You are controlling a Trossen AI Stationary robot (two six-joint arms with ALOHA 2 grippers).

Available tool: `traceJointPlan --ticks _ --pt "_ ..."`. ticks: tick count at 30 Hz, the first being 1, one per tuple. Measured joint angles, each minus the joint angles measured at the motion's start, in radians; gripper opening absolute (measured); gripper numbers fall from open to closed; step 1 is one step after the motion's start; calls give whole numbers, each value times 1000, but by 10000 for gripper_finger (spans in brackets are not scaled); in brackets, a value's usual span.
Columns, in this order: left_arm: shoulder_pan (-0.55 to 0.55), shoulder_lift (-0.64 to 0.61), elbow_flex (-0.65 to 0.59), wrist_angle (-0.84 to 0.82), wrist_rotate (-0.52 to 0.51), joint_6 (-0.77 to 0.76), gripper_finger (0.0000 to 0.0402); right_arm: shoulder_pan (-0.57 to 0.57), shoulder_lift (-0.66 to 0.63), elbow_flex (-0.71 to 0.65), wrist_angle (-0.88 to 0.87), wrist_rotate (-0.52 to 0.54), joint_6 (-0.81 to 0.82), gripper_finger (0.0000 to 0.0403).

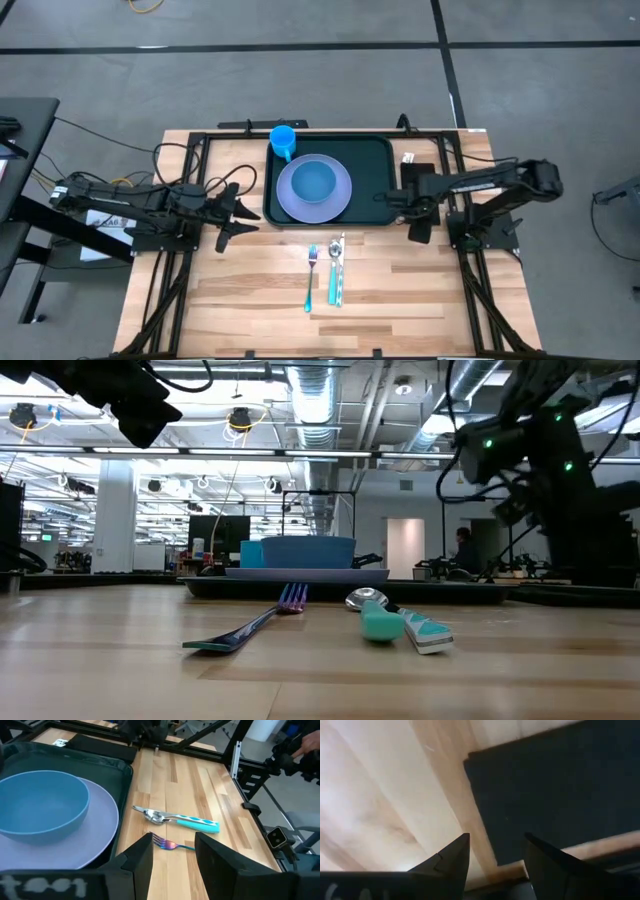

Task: Set up tray
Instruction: Put the black napkin on the black serving tray to the right of the violet plate

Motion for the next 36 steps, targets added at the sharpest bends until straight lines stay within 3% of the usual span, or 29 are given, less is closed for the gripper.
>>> traceJointPlan --ticks 10,16,31,36 --pt "0 0 0 0 0 1 133 0 247 5 55 -29 -31 170" --pt "0 0 0 0 1 2 133 -2 347 36 51 -50 -128 170" --pt "0 0 0 -1 1 3 133 -33 353 77 27 -54 -152 170" --pt "0 0 0 -1 8 2 133 -33 343 78 42 -122 -142 170"
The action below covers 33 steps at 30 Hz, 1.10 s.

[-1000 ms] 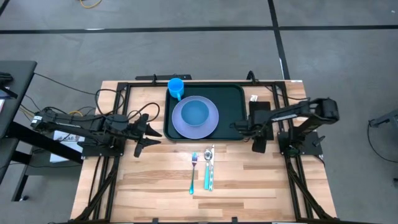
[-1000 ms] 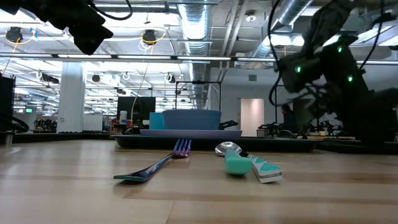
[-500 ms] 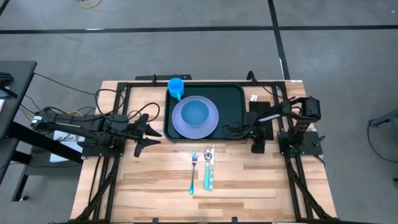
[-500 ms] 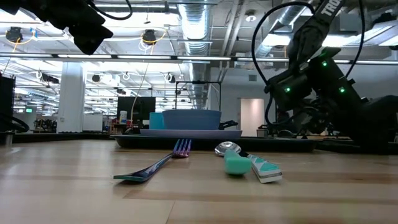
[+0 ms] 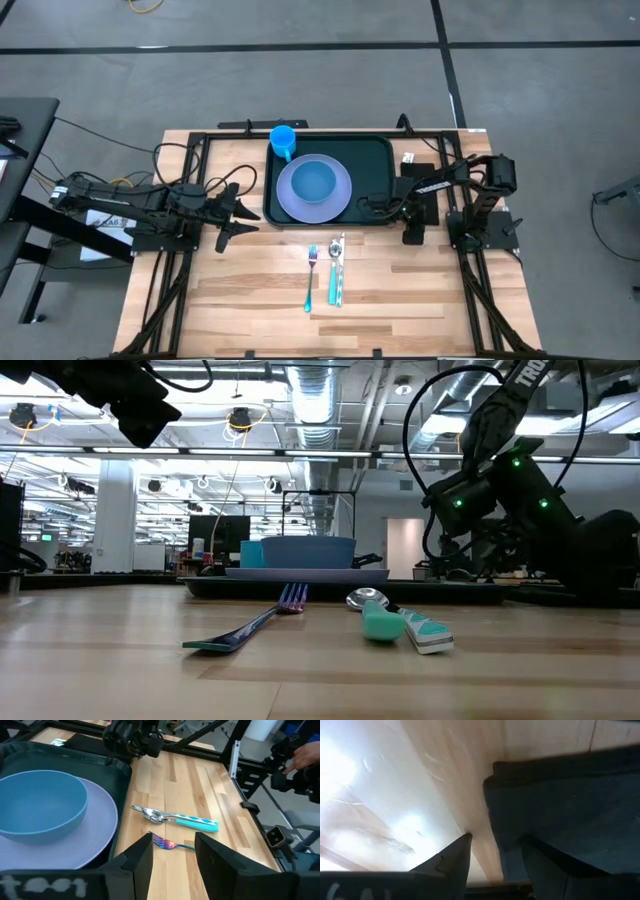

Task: Set up tray
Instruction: Put the black napkin on the black serving tray to the right of the violet plate

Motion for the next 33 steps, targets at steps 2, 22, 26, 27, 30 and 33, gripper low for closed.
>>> traceJointPlan --ticks 2,22,26,27,30,33 --pt "0 0 0 0 21 0 133 6 -1 2 5 -18 9 170" --pt "0 0 0 2 68 0 133 13 -235 32 17 1 107 170" --pt "0 0 0 2 68 0 133 13 -250 23 36 48 122 170" --pt "0 0 0 4 68 0 133 11 -239 16 45 49 123 170" --pt "0 0 0 5 68 0 133 6 -173 -2 75 45 123 170" --pt "0 0 0 5 68 0 133 -5 -86 -17 83 38 117 170"
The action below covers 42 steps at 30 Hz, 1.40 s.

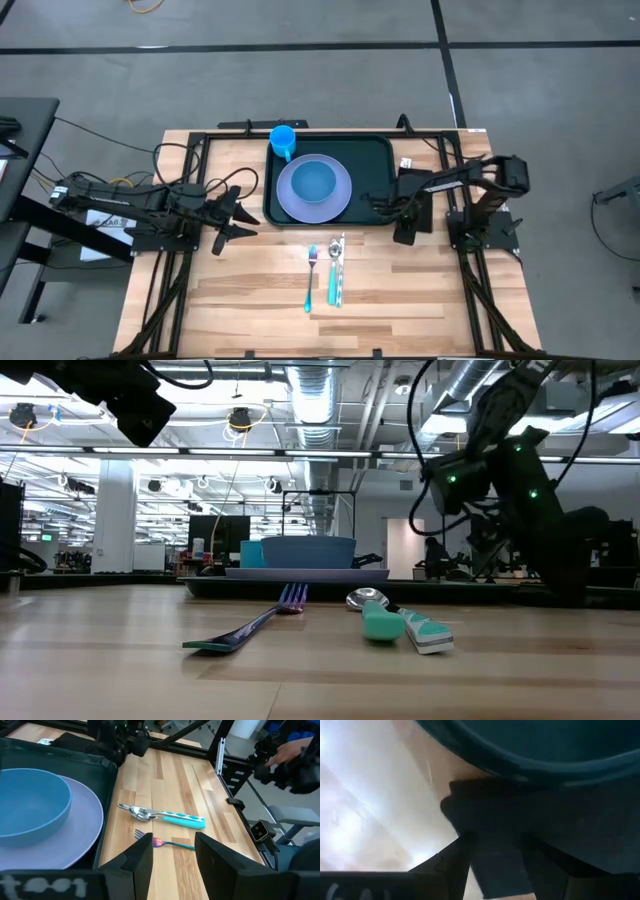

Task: Set up tray
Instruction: Put the black napkin on the black serving tray to the right of the violet plate

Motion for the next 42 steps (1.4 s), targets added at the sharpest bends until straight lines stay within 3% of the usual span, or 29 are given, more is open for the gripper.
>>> traceJointPlan --ticks 5,11,20,33,38,42 --pt "0 0 0 1 0 0 133 -21 100 19 -7 -37 -12 170" --pt "0 0 0 1 0 0 133 -20 104 59 -31 -48 -40 151" --pt "0 0 0 0 0 0 133 -18 94 55 5 -107 -18 13" --pt "0 0 0 4 0 -1 133 37 -24 84 -181 -242 25 3" --pt "0 0 0 4 0 -1 133 85 -114 177 -332 -252 90 2" --pt "0 0 0 4 0 -1 133 132 -164 321 -470 -197 143 1"
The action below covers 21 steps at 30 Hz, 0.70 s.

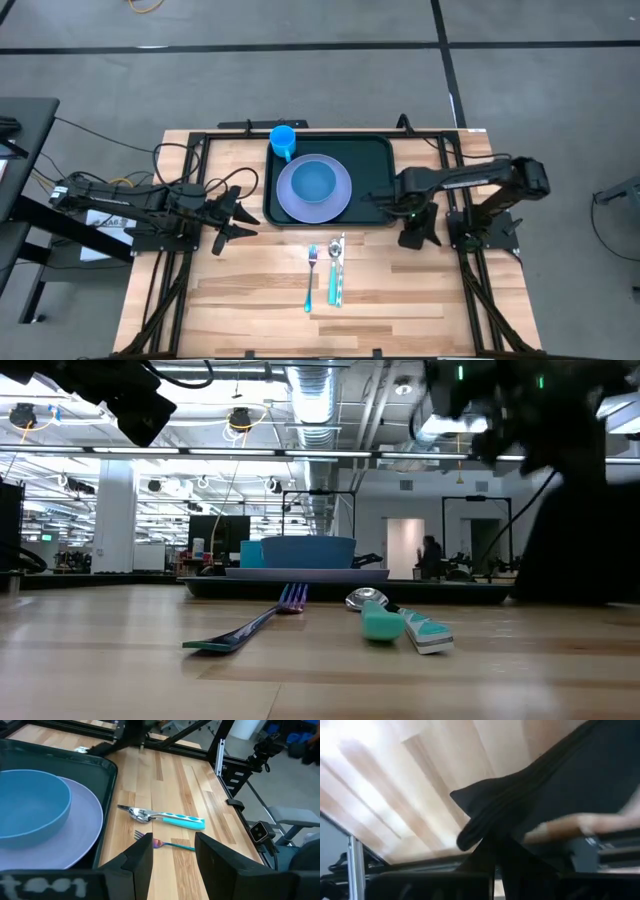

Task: Set up tray
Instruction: Put the black napkin on the black serving tray to the right of the violet plate

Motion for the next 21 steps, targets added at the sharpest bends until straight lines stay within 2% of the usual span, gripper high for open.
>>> traceJointPlan --ticks 3,7,13,17,21 --pt "0 0 0 7 0 0 133 32 -4 149 -91 58 30 1" --pt "0 0 0 7 0 0 133 55 1 355 -92 150 14 1" --pt "0 0 0 8 -1 0 133 45 56 598 -94 422 -91 1" --pt "0 0 0 12 4 0 133 1 91 659 -90 559 -138 0" --pt "0 0 0 14 15 1 133 -88 133 666 -100 638 -141 0"
